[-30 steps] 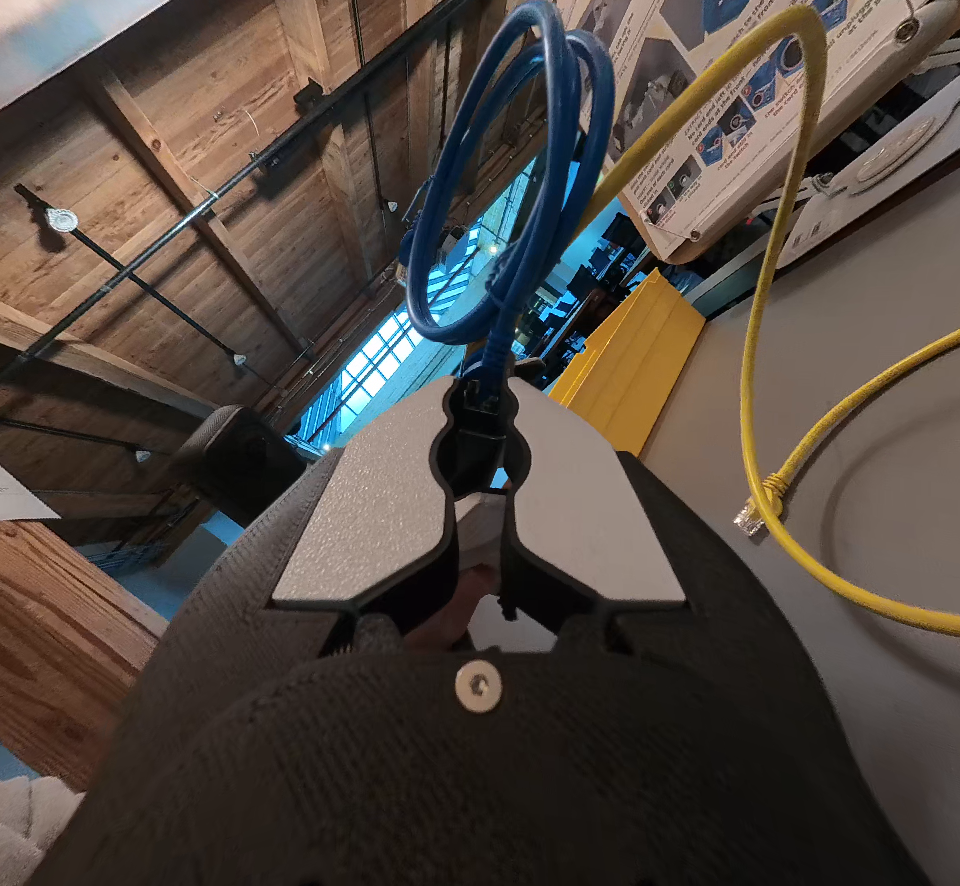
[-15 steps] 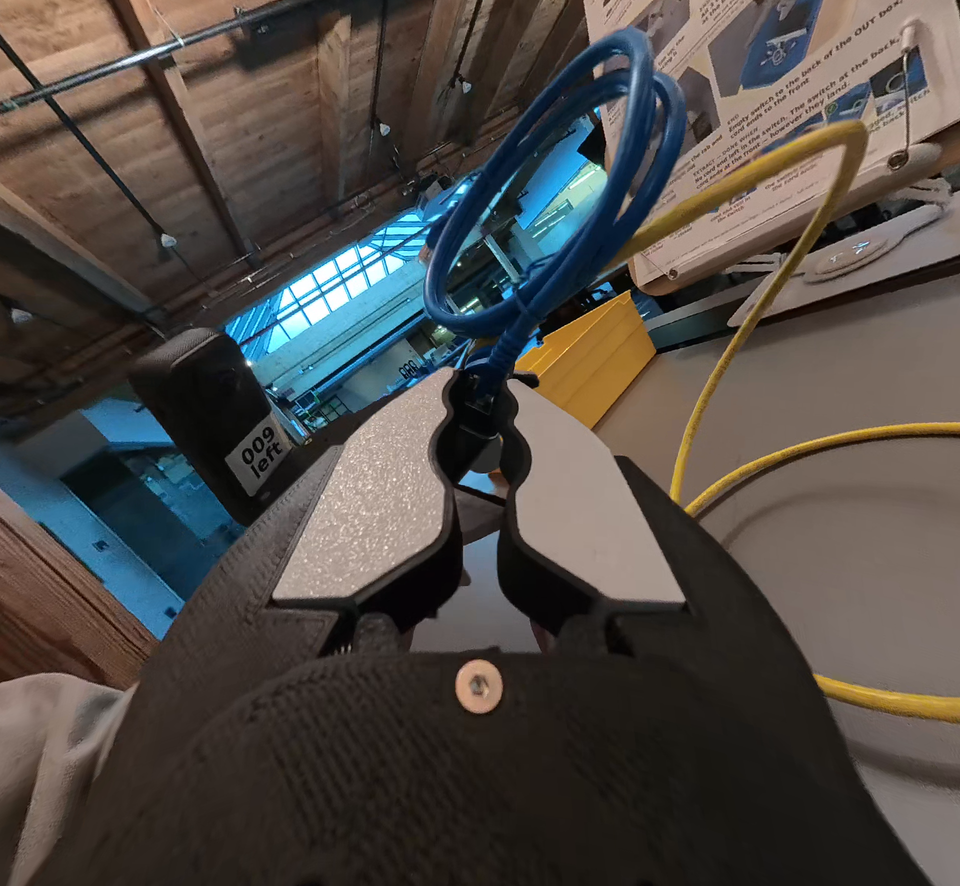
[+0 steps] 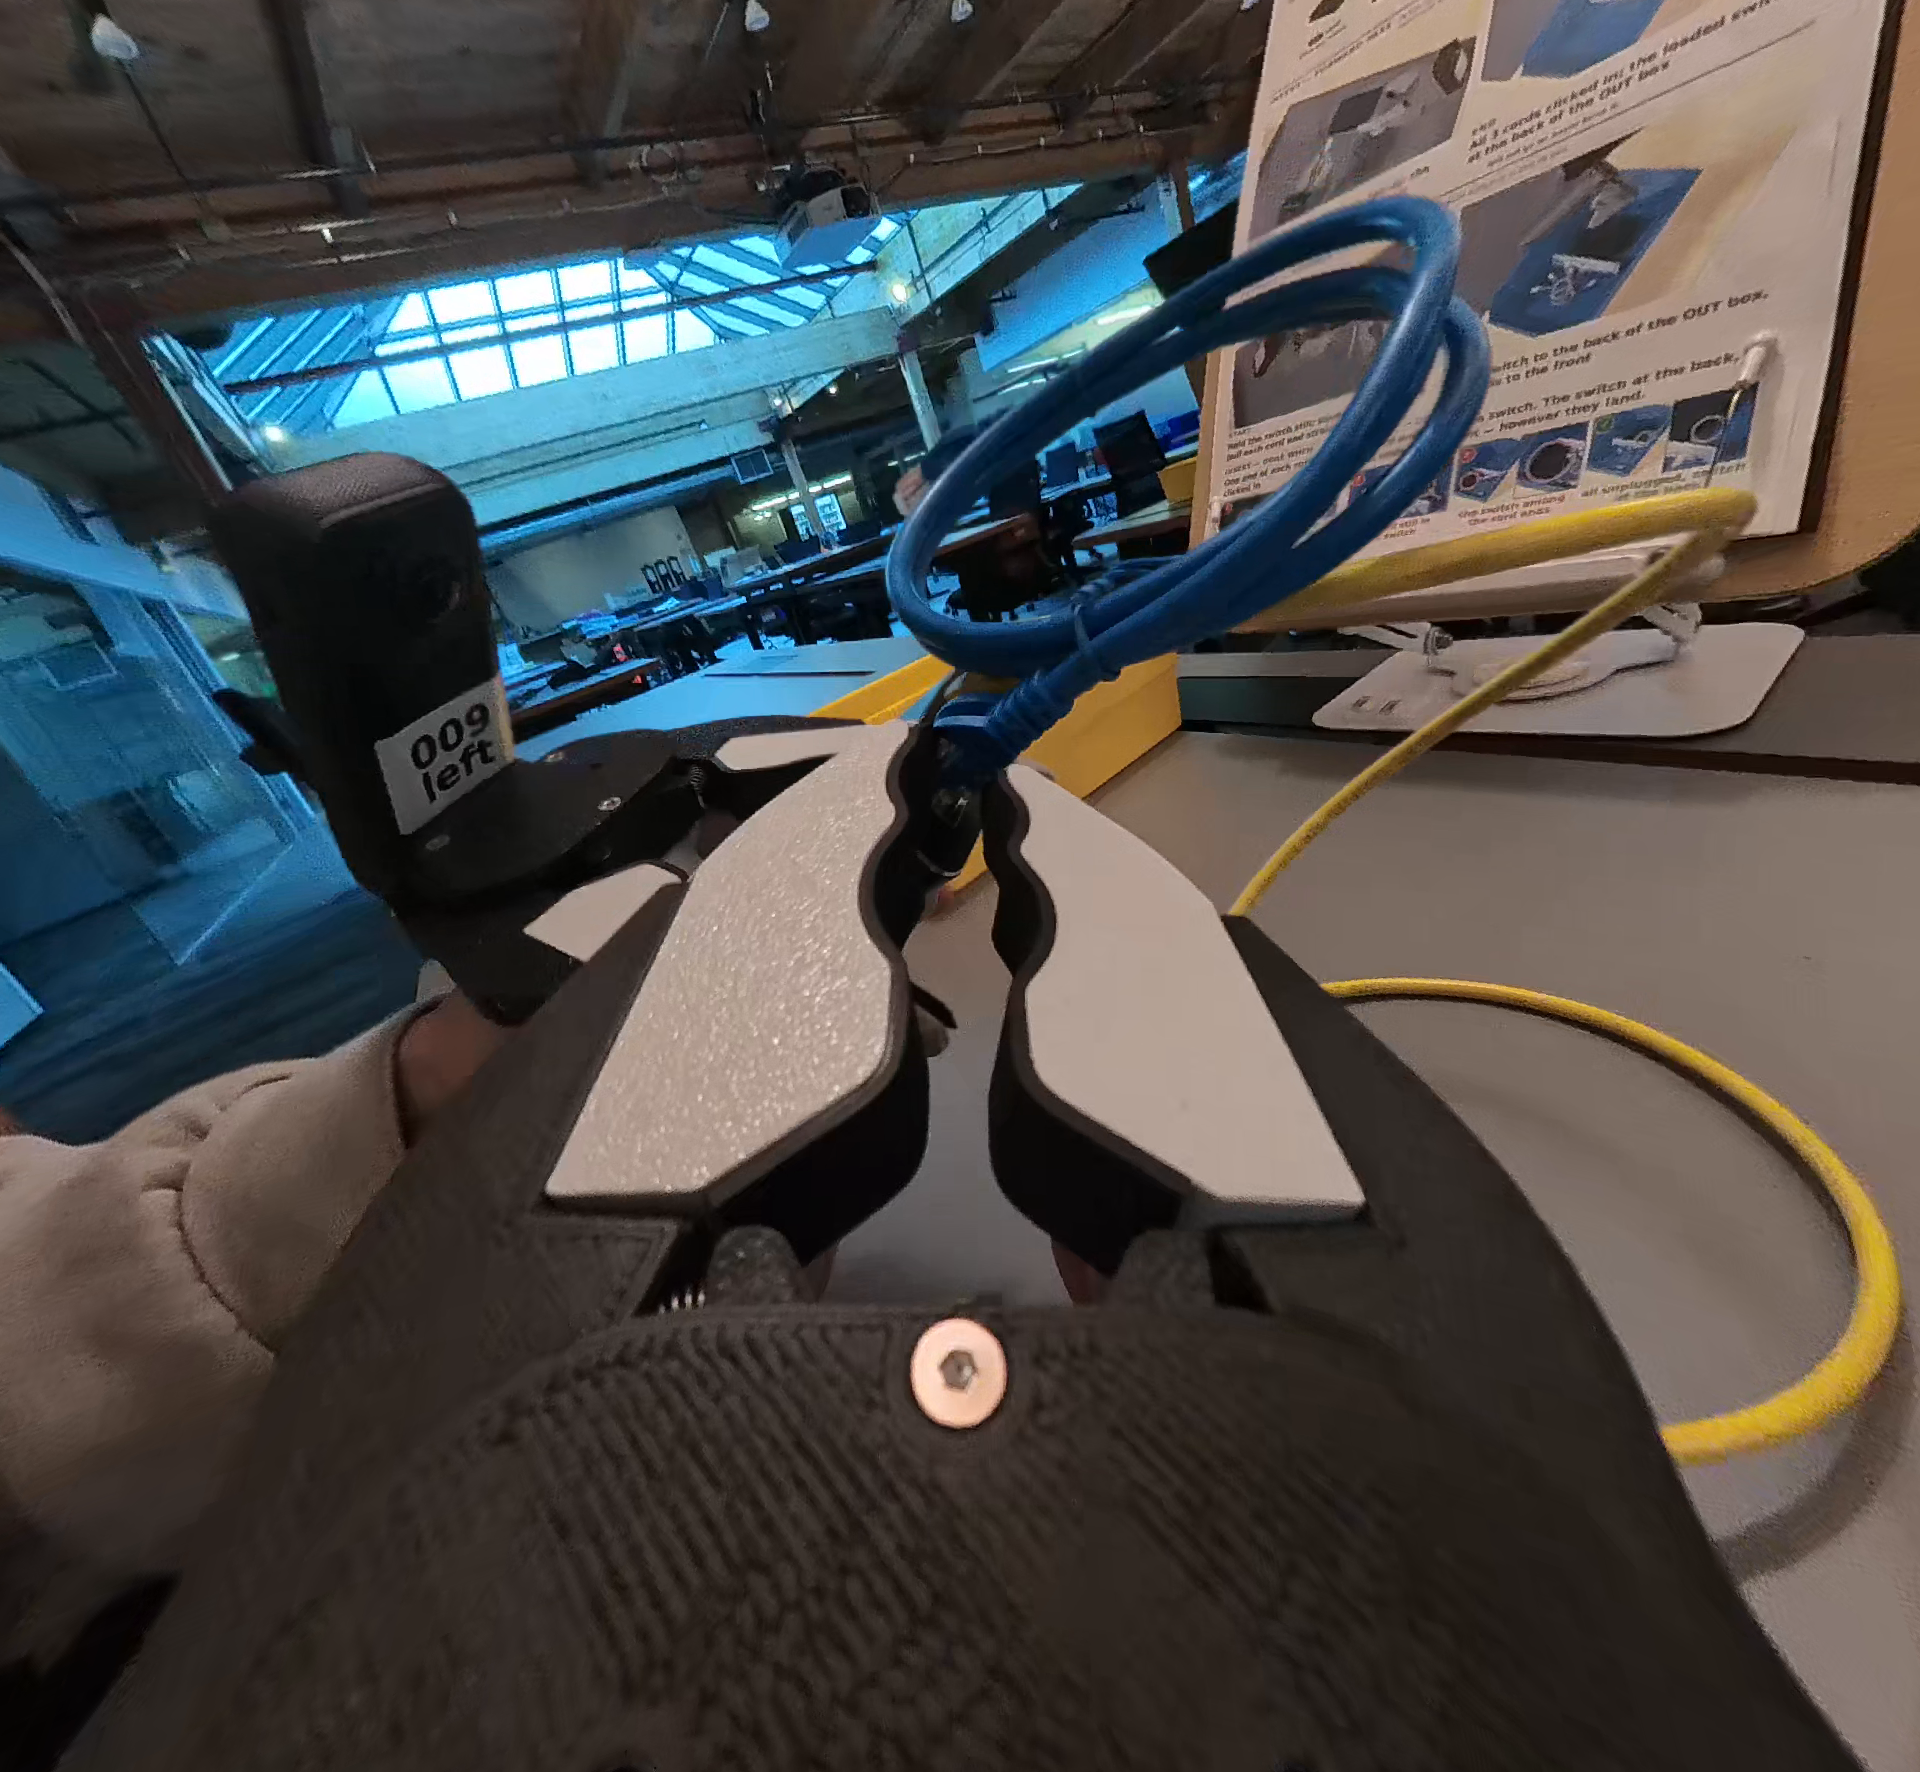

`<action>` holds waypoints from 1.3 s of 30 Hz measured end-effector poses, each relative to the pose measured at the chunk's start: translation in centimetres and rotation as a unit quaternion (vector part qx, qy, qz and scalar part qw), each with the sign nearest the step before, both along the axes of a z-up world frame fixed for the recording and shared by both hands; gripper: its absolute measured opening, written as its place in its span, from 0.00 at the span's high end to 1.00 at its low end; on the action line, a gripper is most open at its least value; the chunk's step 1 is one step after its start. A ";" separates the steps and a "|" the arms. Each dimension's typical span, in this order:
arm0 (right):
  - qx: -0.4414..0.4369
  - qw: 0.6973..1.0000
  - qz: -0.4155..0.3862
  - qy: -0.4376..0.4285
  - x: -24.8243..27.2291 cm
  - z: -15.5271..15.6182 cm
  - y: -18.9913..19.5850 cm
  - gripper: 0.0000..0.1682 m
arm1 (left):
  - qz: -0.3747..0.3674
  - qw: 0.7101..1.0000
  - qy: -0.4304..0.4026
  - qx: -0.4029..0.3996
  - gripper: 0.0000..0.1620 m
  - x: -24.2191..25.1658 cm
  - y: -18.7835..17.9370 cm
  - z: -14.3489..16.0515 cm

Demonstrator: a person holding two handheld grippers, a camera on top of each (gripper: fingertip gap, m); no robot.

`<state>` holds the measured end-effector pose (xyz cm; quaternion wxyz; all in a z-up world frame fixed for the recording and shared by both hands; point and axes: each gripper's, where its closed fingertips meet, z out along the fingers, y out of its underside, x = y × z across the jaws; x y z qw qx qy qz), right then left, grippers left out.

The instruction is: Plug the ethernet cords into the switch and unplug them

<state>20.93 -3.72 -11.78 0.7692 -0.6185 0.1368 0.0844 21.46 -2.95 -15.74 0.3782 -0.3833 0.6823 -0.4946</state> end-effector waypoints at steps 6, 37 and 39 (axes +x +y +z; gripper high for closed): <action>0.010 1.000 0.014 0.023 0.0 -0.2 0.1 0.93 | 0.012 0.999 -0.017 0.031 0.54 0.1 0.3 0.0; 0.086 0.988 0.078 0.104 -0.8 1.8 -0.3 0.93 | 0.018 0.993 -0.086 0.079 0.54 -0.4 0.4 2.6; 0.088 0.987 0.073 0.114 -0.7 1.8 -0.2 0.92 | 0.029 0.990 -0.093 0.101 0.54 -0.4 0.7 2.7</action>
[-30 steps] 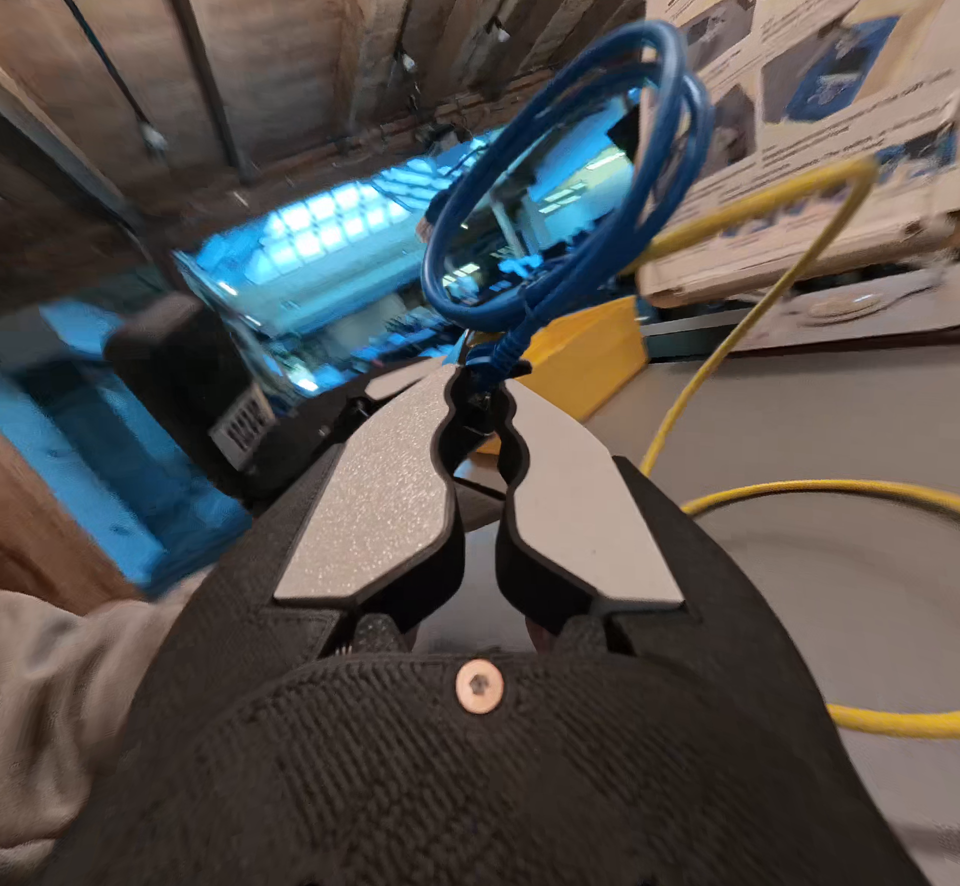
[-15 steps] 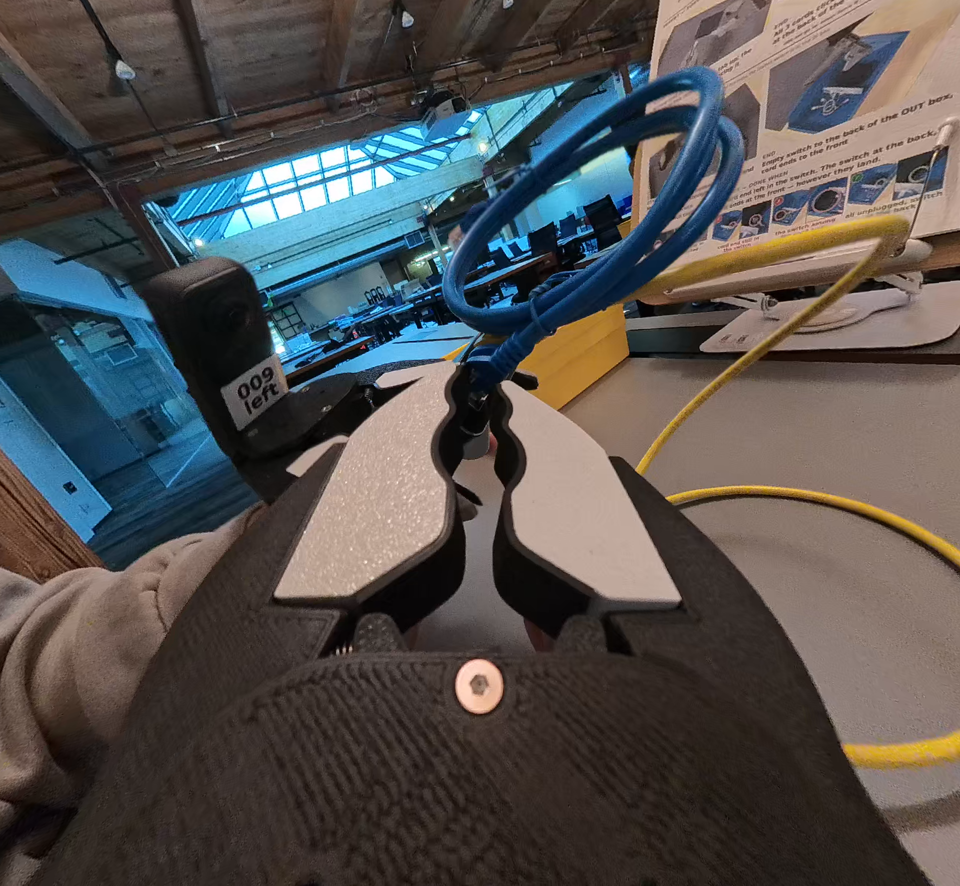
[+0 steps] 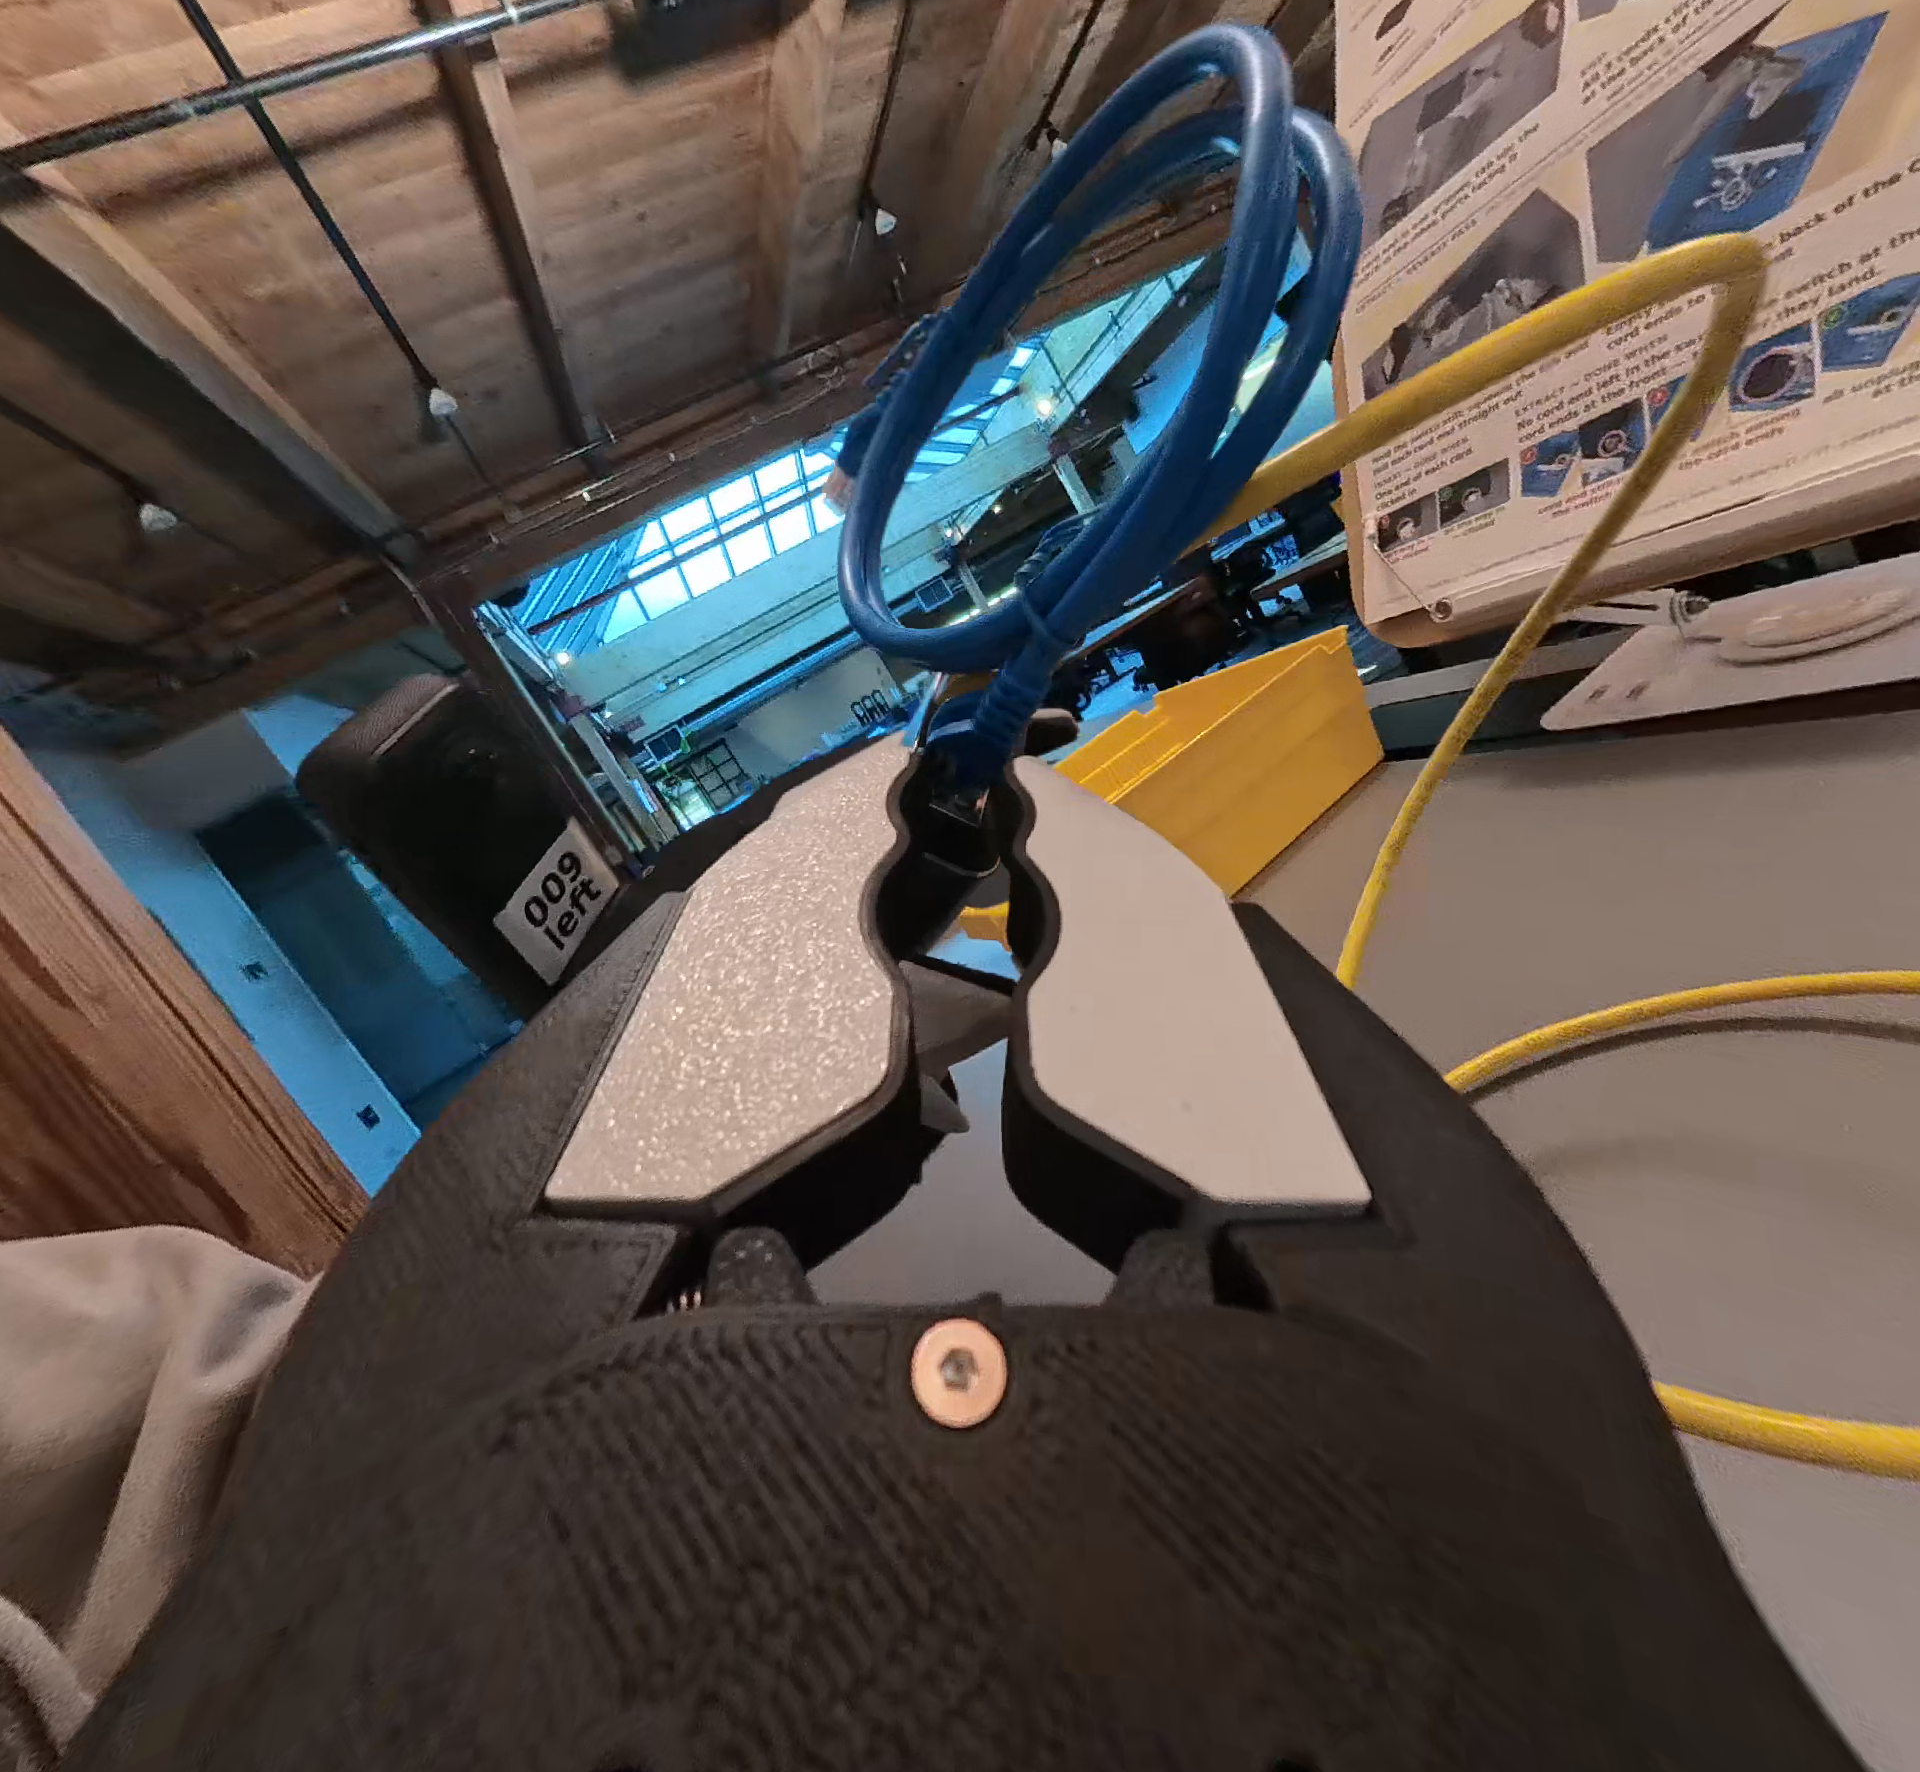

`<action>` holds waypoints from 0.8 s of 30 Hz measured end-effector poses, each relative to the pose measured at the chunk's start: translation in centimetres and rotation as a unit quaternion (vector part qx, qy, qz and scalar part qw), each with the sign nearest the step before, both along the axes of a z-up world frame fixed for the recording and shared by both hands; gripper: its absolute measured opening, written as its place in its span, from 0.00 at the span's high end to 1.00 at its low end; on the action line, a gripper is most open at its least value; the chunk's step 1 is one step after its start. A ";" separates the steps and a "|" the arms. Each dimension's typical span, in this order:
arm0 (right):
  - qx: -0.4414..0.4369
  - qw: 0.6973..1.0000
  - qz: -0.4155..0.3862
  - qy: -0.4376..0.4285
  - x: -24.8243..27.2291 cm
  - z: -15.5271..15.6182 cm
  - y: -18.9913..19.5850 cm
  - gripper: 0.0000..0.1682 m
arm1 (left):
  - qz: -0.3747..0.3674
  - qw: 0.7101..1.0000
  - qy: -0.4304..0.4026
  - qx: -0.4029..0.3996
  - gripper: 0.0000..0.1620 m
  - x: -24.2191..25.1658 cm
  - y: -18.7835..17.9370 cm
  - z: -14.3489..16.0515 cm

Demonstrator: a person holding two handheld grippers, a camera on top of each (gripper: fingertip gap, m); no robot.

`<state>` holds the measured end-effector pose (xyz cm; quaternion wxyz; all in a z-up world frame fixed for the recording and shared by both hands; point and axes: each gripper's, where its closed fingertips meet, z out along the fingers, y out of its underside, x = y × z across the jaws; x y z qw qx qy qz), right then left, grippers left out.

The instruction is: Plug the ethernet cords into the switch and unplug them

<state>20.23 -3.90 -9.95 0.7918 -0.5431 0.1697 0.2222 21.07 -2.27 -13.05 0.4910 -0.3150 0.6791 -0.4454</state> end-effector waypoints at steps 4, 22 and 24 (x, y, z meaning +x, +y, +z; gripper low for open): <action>0.017 0.999 -0.008 0.028 0.0 0.2 0.2 0.92 | 0.004 1.000 -0.007 -0.002 0.54 0.0 0.1 0.2; 0.044 0.997 -0.035 0.054 0.1 0.6 -0.1 0.91 | -0.001 1.000 -0.009 -0.007 0.54 0.0 -0.6 0.3; 0.046 0.996 -0.040 0.060 0.3 0.5 -0.1 0.91 | -0.002 1.000 -0.006 -0.005 0.54 0.1 -0.7 0.2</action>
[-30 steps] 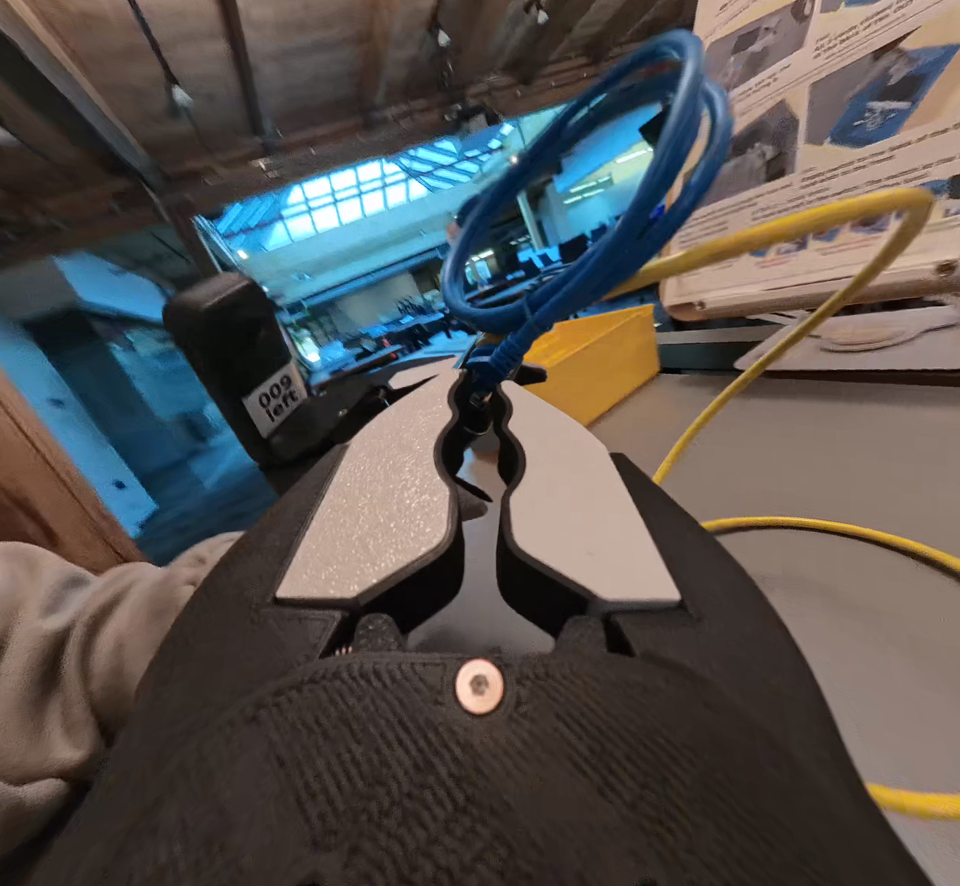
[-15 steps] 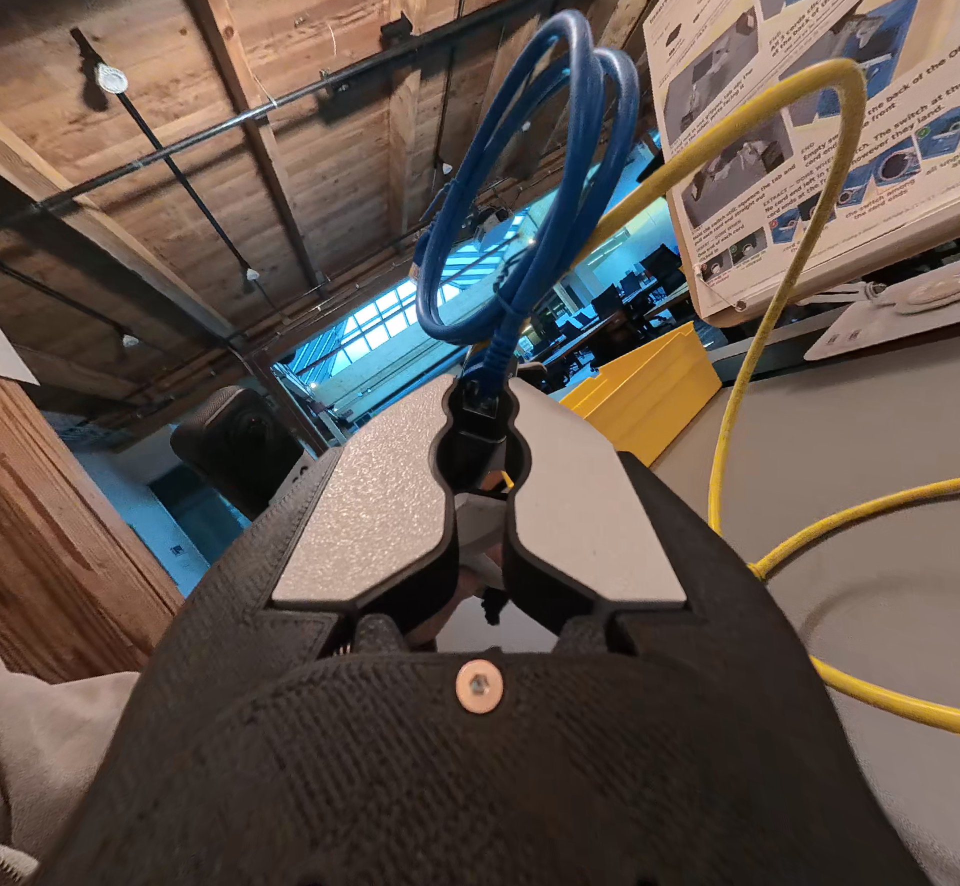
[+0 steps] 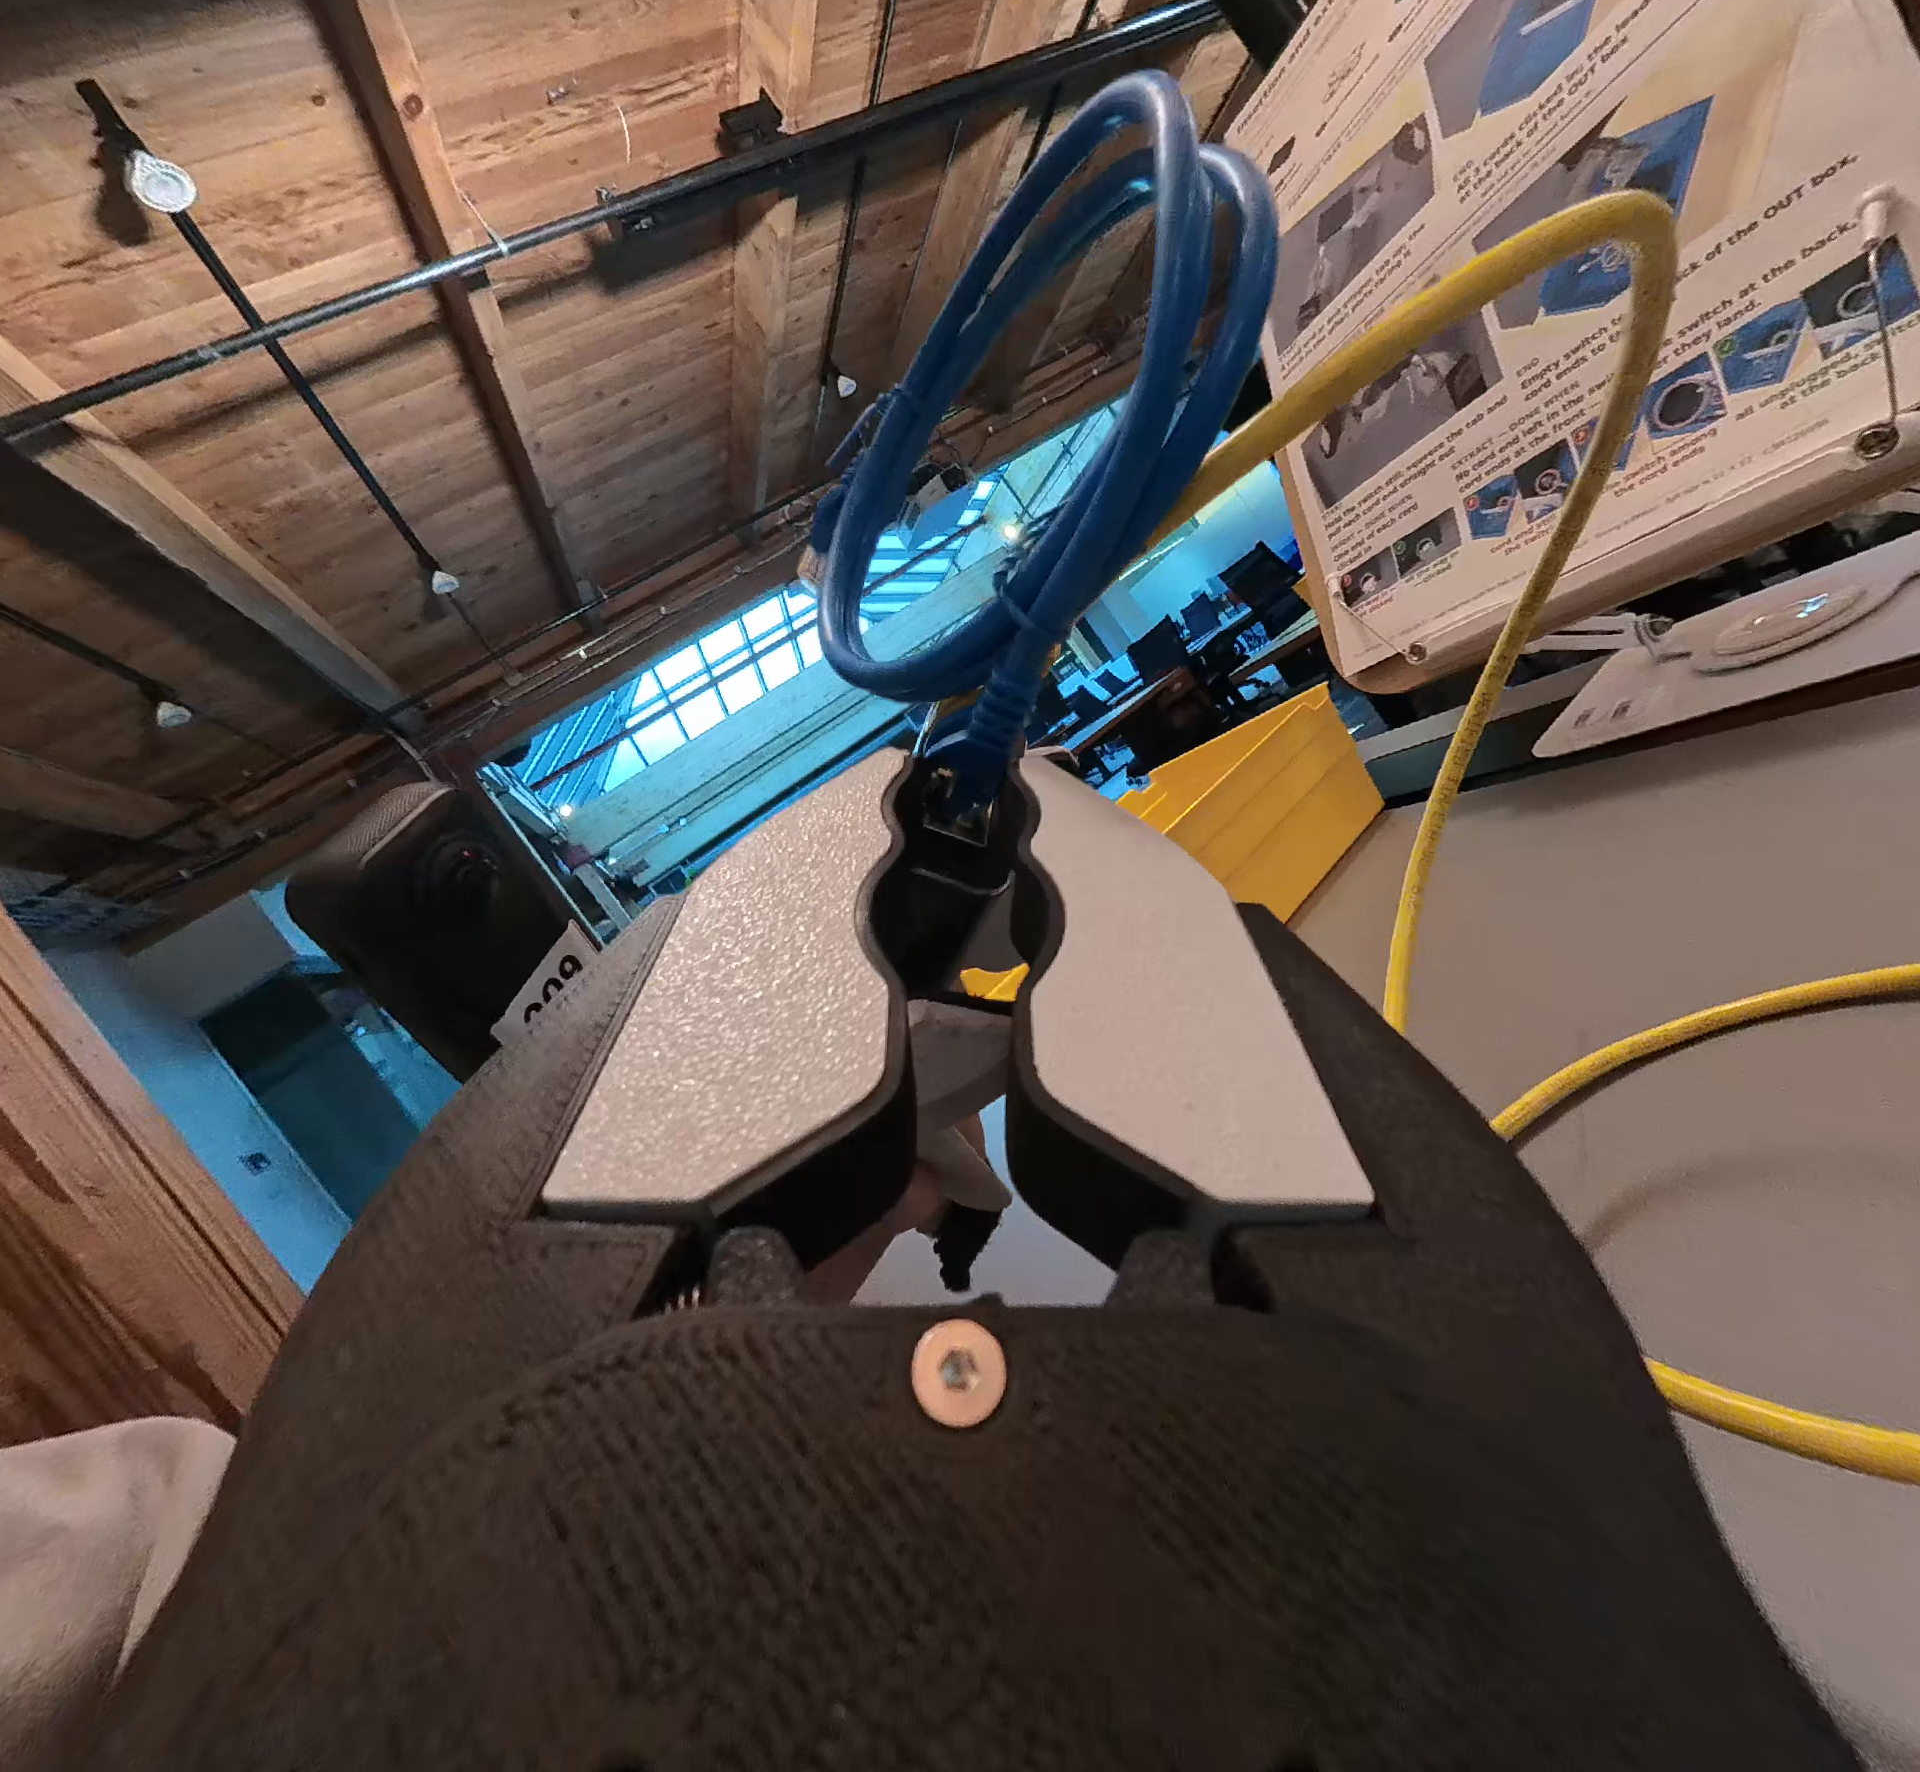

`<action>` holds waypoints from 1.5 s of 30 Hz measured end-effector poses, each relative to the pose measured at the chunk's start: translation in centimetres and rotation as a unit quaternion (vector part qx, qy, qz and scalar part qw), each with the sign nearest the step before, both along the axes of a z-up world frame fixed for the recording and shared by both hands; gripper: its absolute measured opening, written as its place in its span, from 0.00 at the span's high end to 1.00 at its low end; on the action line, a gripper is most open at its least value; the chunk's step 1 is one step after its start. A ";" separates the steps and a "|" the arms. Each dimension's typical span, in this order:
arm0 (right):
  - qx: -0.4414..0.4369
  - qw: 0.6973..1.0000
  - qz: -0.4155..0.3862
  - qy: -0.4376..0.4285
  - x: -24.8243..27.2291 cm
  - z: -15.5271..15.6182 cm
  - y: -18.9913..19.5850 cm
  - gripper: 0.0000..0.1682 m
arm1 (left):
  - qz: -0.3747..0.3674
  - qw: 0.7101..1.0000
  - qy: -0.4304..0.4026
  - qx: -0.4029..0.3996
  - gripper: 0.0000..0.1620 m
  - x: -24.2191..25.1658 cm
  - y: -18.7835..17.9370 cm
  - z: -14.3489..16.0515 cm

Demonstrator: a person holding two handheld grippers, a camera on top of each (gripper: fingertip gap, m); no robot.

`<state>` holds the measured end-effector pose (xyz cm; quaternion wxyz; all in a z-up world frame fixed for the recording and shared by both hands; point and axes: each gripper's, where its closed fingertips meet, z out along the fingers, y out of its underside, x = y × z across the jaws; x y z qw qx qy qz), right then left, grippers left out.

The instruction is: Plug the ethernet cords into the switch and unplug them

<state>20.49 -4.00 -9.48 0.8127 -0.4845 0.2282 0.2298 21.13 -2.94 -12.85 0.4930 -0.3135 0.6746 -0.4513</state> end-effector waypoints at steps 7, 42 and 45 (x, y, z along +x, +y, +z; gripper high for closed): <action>0.010 1.000 -0.011 0.015 0.1 0.2 -0.2 0.91 | 0.003 1.000 -0.004 0.008 0.54 0.1 -0.2 0.1; -0.144 0.963 -0.041 -0.225 0.0 -0.6 -0.6 0.92 | -0.030 0.995 0.047 -0.087 0.54 0.4 -1.3 -1.7; -0.162 0.952 -0.044 -0.256 -0.3 -0.7 -0.6 0.92 | -0.034 0.995 0.040 -0.082 0.54 0.3 -1.3 -1.8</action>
